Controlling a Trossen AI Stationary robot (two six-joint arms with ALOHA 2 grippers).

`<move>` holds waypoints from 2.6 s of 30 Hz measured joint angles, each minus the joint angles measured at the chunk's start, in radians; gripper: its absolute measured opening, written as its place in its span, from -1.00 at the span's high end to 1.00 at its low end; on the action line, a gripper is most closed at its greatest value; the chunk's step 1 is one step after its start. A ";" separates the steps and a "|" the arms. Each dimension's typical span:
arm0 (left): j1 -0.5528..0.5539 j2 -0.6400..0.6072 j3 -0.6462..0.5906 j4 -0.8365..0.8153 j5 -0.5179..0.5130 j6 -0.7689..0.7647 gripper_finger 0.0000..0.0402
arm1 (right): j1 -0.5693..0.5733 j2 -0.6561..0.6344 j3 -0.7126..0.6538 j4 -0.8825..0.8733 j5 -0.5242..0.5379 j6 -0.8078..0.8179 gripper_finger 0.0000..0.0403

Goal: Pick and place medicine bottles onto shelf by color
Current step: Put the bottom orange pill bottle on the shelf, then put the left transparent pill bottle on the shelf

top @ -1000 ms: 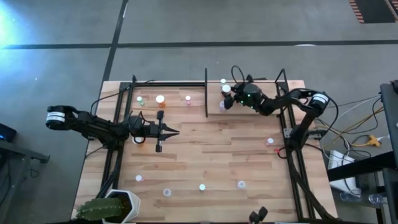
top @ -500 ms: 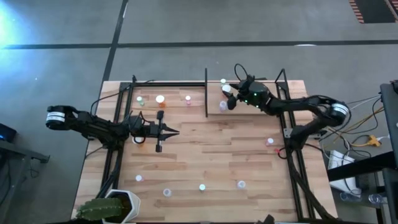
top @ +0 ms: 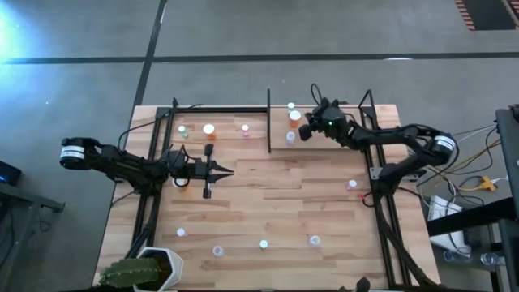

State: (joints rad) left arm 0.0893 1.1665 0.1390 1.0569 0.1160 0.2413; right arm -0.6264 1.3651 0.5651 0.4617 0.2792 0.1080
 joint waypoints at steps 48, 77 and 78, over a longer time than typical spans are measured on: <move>-0.480 0.141 0.637 -1.250 -0.197 -0.187 0.82 | 0.764 -0.596 -0.260 -0.003 0.213 -0.181 0.96; -0.798 0.527 1.110 -1.817 -0.196 -0.596 0.05 | 0.884 -0.280 -0.254 0.234 0.283 -0.220 0.96; -0.799 0.527 1.105 -1.814 -0.195 -0.599 0.05 | 0.884 -0.273 -0.252 0.233 0.283 -0.220 0.96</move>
State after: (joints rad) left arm -0.7094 1.6932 1.2443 -0.7571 -0.0794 -0.3579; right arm 0.2577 1.0918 0.3132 0.6946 0.5621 -0.1123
